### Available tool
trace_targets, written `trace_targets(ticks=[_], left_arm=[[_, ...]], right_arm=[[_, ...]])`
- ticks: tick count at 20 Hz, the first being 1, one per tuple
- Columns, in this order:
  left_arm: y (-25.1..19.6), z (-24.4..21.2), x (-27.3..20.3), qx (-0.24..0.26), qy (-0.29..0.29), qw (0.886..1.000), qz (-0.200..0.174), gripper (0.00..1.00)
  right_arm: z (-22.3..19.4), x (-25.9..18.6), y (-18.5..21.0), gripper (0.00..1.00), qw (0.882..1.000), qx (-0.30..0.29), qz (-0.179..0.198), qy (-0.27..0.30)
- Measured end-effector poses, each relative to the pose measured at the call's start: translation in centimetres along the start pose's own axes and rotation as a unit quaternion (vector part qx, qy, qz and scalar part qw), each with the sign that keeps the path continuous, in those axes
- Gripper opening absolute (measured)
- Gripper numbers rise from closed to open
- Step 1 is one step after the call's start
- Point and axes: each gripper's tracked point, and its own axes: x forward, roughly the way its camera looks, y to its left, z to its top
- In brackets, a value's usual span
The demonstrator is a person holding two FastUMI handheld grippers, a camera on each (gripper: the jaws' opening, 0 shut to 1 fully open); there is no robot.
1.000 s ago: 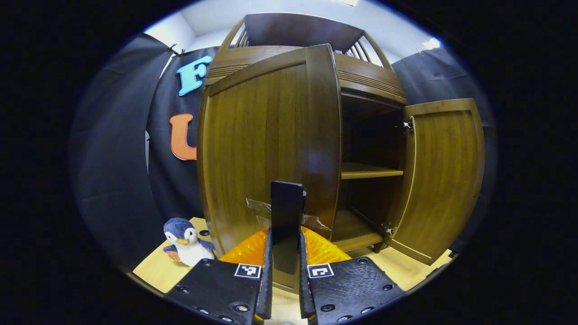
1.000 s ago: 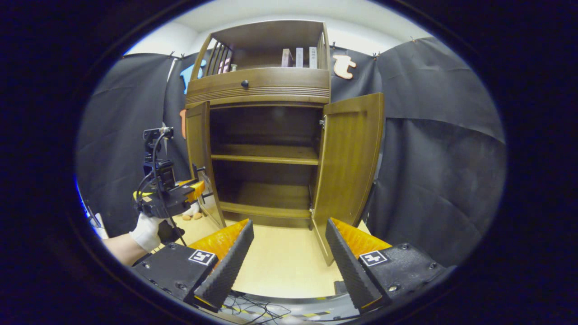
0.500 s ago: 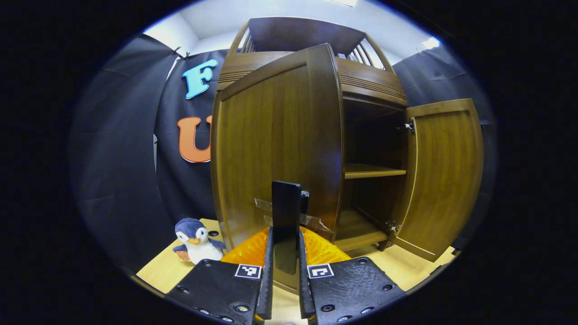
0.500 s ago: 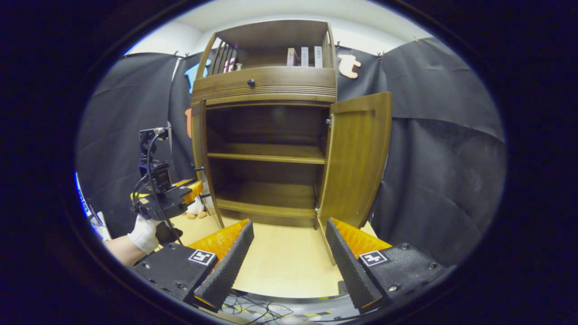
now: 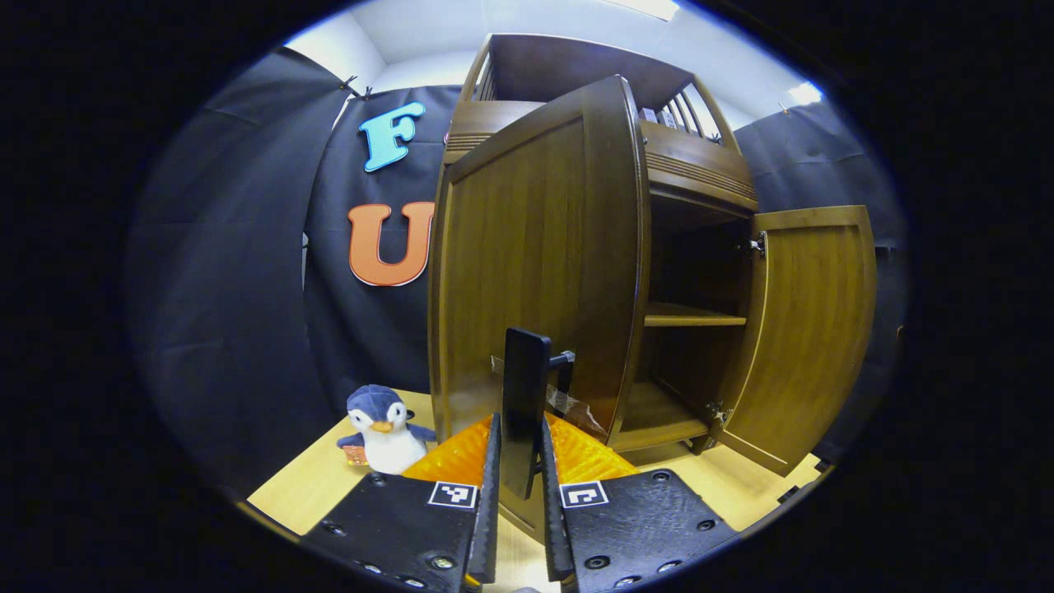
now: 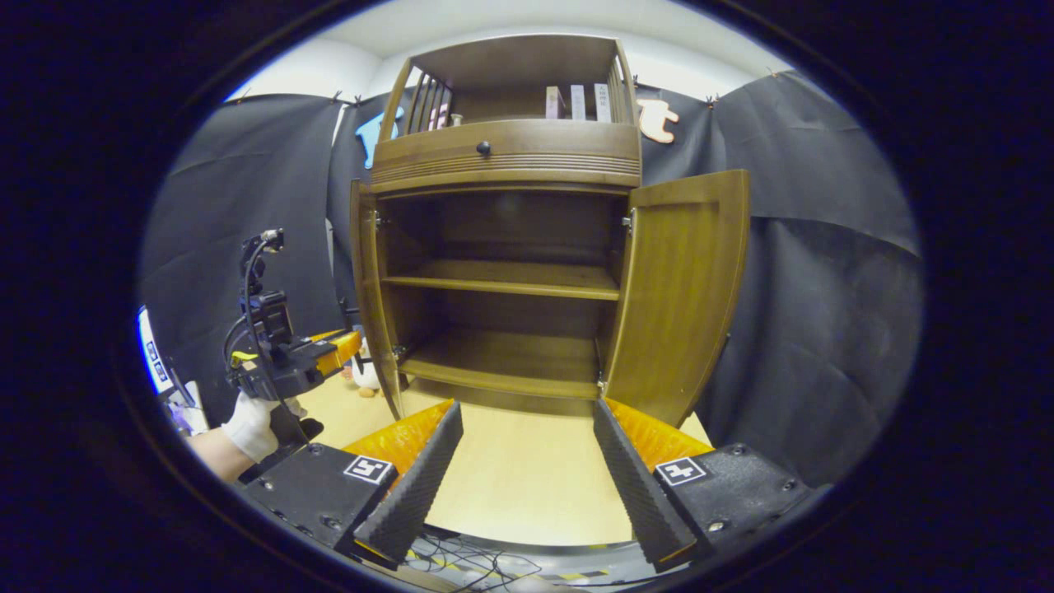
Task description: Open the right door of the double-door shoe cabinet with the right hand, and open the left door with the left hand.
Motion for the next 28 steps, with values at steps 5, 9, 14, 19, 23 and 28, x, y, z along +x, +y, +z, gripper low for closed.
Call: trace_targets(ticks=[5,9,14,19,23,28], left_arm=[[1.8,0.1,-1.0,0.024,-0.005,1.000,0.011,0.07],[3.5,0.0,-1.6,0.019,-0.002,1.000,0.019,0.07],[7.0,0.9,-2.6,0.008,-0.011,0.999,0.040,0.06],[11.5,1.1,-2.4,-0.002,-0.020,0.998,0.059,0.00],[12.9,1.3,-2.7,0.010,-0.030,0.999,0.023,0.00],[14.9,1.3,-2.4,0.014,-0.027,0.999,-0.015,0.00]], right_arm=[[-0.1,1.0,0.2,1.00,1.000,-0.001,0.013,0.005],[-0.5,1.2,0.7,1.00,1.000,0.003,0.022,0.008],[-1.0,1.3,1.6,1.00,0.999,0.004,0.033,0.011],[-1.1,1.8,2.5,1.00,0.999,-0.004,0.043,0.018],[-1.0,2.2,2.9,1.00,0.999,-0.006,0.048,0.019],[-0.8,2.7,3.2,1.00,0.998,-0.009,0.050,0.021]])
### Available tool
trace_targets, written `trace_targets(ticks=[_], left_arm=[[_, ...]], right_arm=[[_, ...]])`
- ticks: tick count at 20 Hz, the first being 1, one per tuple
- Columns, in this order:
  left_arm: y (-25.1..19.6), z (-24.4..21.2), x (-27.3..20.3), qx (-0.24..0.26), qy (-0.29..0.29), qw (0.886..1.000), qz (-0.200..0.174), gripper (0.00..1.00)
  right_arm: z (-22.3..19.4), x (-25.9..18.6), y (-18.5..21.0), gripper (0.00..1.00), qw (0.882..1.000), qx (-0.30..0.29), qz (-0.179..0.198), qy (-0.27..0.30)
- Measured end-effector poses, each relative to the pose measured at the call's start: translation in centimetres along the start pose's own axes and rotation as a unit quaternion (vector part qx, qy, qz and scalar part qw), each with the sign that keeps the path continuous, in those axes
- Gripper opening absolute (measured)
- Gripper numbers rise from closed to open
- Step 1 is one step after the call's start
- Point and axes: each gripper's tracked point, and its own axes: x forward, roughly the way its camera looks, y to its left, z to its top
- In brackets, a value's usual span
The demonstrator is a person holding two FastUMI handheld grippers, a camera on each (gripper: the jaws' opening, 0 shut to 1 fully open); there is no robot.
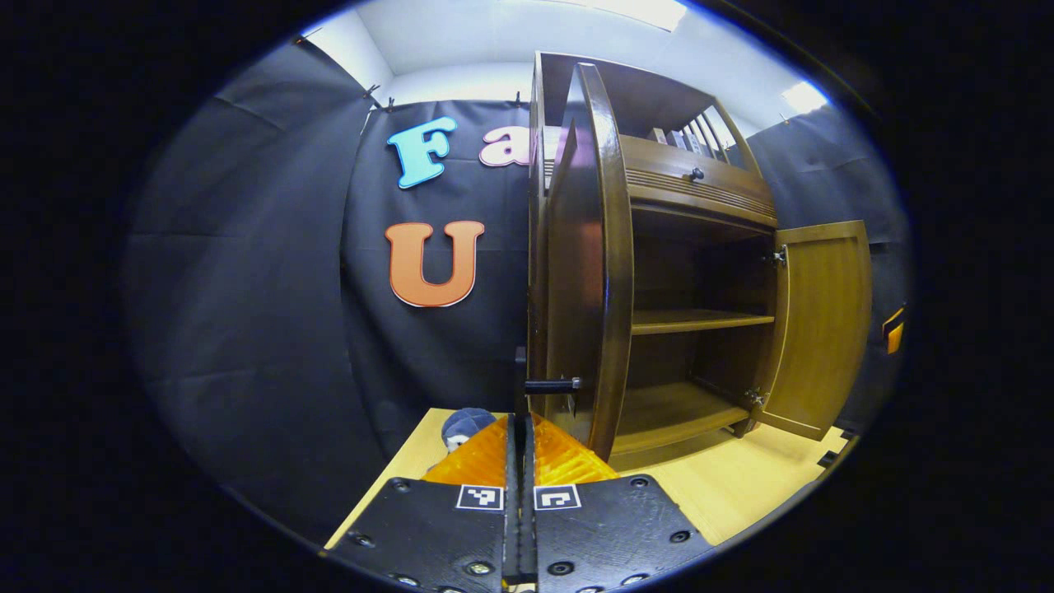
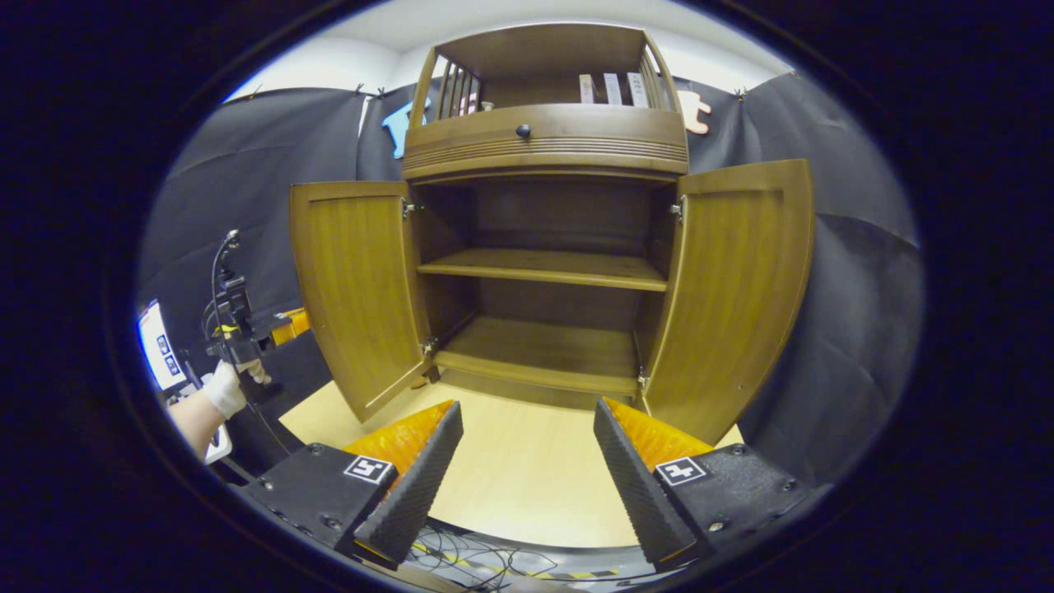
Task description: Open the right door of the double-door shoe cabinet with the right hand, and open the left door with the left hand.
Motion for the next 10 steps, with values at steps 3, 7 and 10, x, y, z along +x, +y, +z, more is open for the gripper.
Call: trace_targets(ticks=[3,7,10], left_arm=[[0.9,0.0,0.2,-0.004,-0.002,1.000,-0.026,0.00],[0.7,0.1,0.1,-0.030,0.006,0.995,-0.097,0.00],[1.1,0.1,-0.3,-0.021,0.018,0.993,-0.113,0.01]], right_arm=[[-0.5,0.6,0.2,1.00,1.000,-0.001,0.001,0.008],[-0.8,1.2,0.7,1.00,1.000,-0.004,0.008,0.019],[-0.6,1.3,0.6,1.00,1.000,-0.003,0.005,0.015]])
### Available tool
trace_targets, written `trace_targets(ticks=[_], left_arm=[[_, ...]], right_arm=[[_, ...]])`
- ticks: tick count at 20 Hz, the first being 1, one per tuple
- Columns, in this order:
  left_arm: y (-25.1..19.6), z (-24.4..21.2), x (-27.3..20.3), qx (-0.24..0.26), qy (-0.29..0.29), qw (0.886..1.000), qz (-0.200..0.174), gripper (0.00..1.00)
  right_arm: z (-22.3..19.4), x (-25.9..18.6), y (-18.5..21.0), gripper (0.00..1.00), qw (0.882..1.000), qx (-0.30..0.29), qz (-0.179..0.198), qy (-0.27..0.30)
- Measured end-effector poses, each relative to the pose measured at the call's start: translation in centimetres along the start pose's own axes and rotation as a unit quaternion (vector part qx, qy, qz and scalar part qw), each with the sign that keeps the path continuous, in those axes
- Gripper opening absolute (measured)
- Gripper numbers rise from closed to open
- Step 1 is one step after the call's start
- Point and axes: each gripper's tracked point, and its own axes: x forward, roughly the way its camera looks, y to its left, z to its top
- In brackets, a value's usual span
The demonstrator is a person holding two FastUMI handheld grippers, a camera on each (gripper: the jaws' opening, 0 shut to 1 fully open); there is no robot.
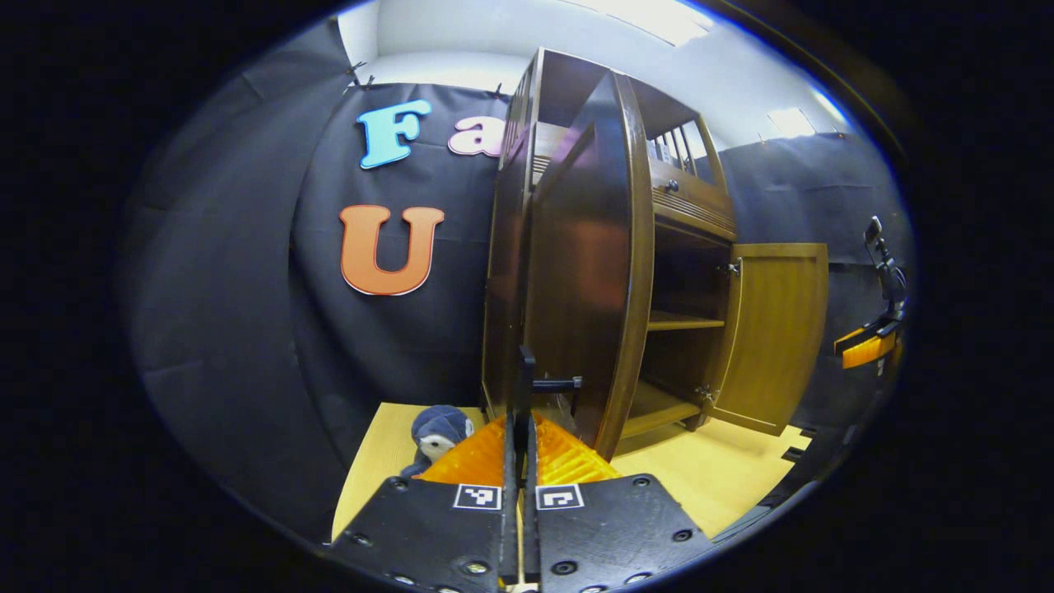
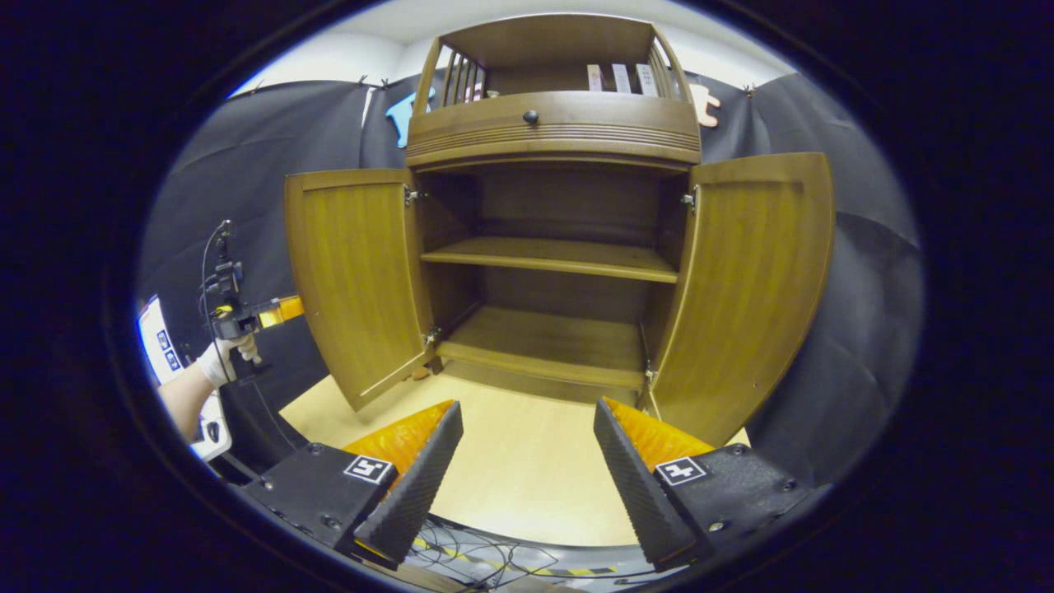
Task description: Open the right door of the double-door shoe cabinet with the right hand, and open the left door with the left hand.
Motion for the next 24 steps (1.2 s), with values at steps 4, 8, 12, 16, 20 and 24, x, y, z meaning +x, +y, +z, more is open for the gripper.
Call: trace_targets(ticks=[4,8,12,16,20,24], left_arm=[[3.2,-0.1,-1.9,0.012,0.005,0.997,0.070,0.75],[4.8,1.8,-5.3,0.022,0.001,0.987,0.158,0.95],[2.5,6.5,-8.5,0.052,-0.027,0.973,0.224,0.95],[-2.8,9.2,-7.7,0.043,-0.029,0.976,0.210,0.95],[-6.8,10.5,-6.2,0.049,-0.033,0.975,0.216,1.00],[-12.0,10.0,-3.5,0.041,-0.048,0.977,0.205,0.94]], right_arm=[[0.7,0.0,-0.8,1.00,1.000,0.010,-0.014,-0.010],[1.8,0.4,-2.8,1.00,0.999,0.016,-0.040,-0.030],[2.9,0.9,-4.2,1.00,0.997,0.027,-0.058,-0.046],[3.8,1.4,-4.7,1.00,0.996,0.033,-0.062,-0.053],[4.6,1.4,-5.4,1.00,0.995,0.036,-0.069,-0.064],[5.2,1.0,-6.7,1.00,0.992,0.044,-0.087,-0.075]])
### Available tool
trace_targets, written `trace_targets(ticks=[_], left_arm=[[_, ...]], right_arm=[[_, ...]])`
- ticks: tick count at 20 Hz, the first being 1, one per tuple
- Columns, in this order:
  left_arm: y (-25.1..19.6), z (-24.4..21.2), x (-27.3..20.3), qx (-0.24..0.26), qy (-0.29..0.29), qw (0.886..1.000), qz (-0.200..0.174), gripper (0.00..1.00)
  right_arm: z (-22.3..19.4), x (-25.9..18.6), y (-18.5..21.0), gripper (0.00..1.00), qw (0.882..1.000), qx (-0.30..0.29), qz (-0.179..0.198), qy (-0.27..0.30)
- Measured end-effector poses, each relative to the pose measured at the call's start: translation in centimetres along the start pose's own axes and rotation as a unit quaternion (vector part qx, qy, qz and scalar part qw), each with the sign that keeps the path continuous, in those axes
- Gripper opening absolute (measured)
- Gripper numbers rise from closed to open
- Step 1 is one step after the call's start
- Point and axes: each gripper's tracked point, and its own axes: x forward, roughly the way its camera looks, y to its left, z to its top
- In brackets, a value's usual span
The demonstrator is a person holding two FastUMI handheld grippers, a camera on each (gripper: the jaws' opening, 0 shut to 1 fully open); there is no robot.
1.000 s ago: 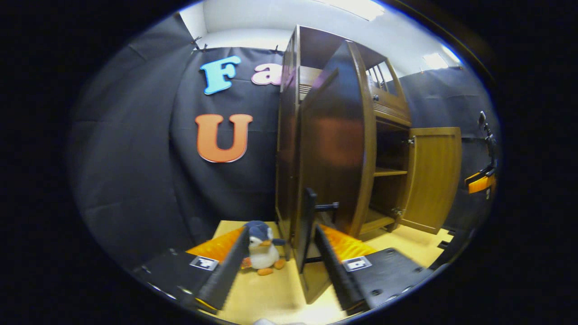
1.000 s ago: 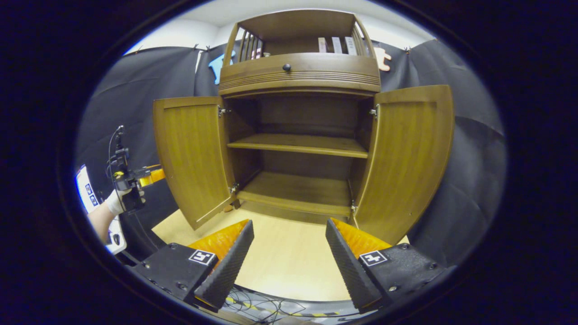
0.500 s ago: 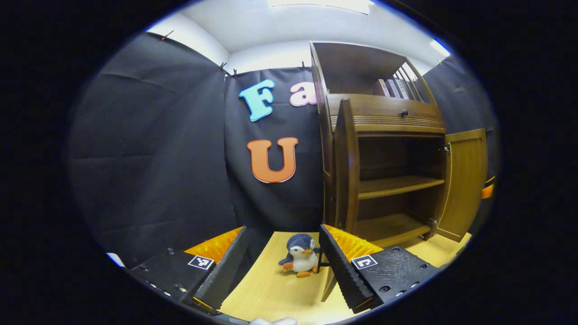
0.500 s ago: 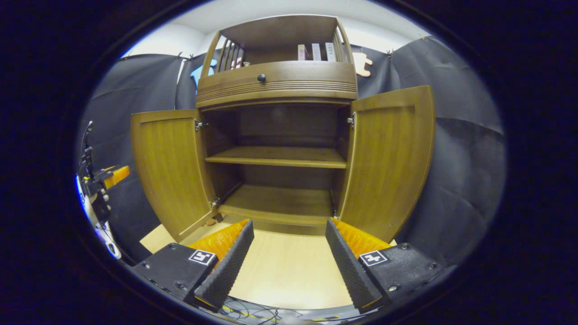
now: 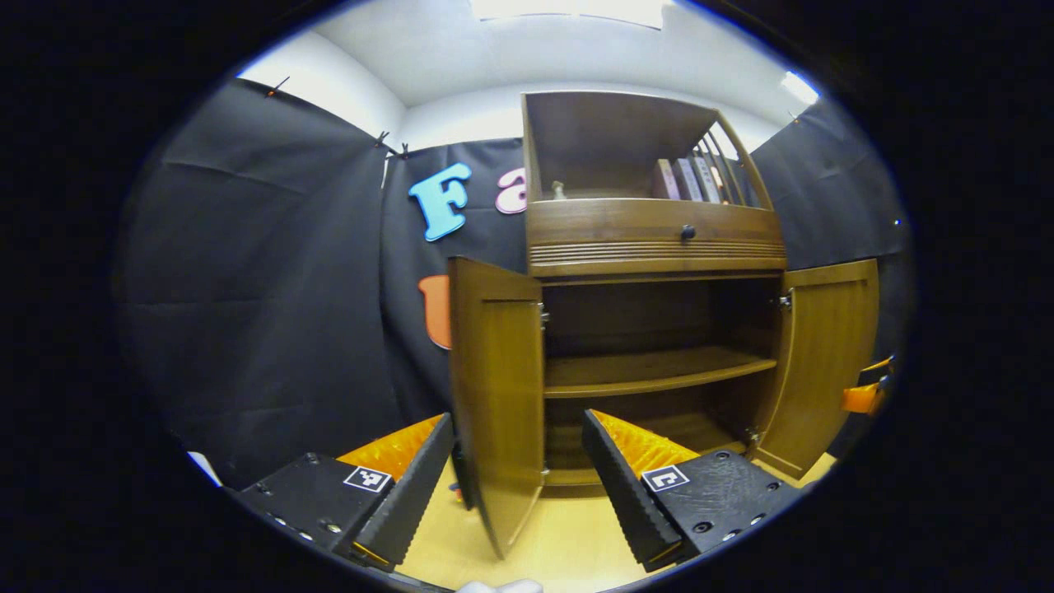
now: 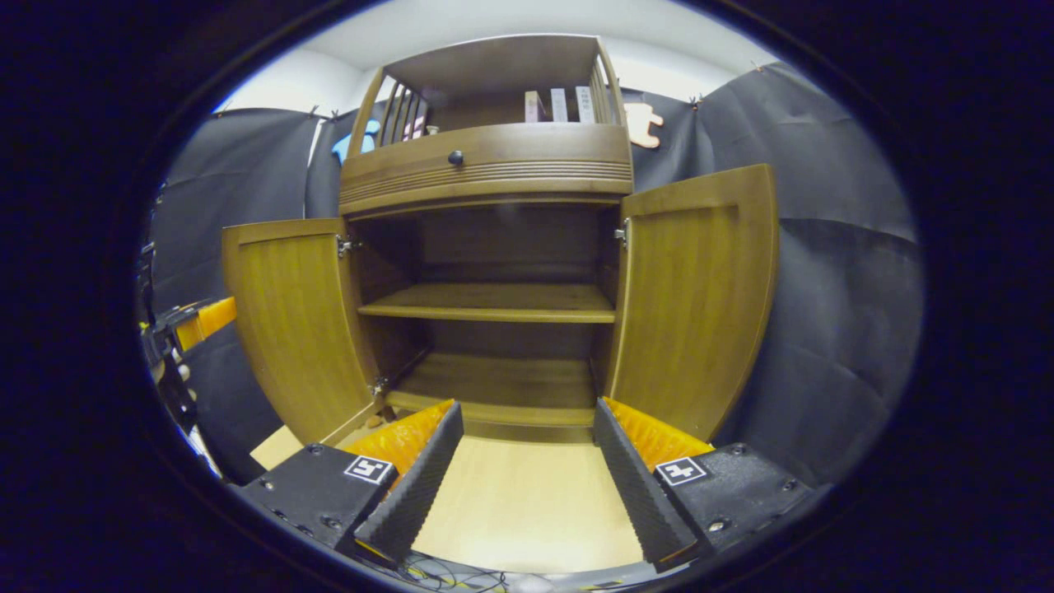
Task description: Open the right door of the double-door shoe cabinet with the right hand, and open the left door with the left hand.
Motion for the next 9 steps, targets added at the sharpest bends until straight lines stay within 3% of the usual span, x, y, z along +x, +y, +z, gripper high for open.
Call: trace_targets(ticks=[1,2,8,9], left_arm=[[-1.4,-0.4,0.2,0.000,0.004,1.000,-0.006,1.00],[-2.6,-0.9,0.3,-0.003,0.009,1.000,-0.012,0.96],[-7.7,-3.5,-0.1,-0.010,0.055,0.997,-0.054,0.96],[-8.2,-3.7,-0.2,-0.006,0.054,0.997,-0.059,0.90]], right_arm=[[0.0,0.0,-0.3,1.00,1.000,0.002,-0.004,-0.001],[0.1,-0.1,-0.5,1.00,1.000,0.003,-0.006,-0.002],[1.1,-0.6,-2.2,1.00,0.999,0.011,-0.028,-0.019],[1.2,-0.6,-2.4,1.00,0.999,0.012,-0.031,-0.022]])
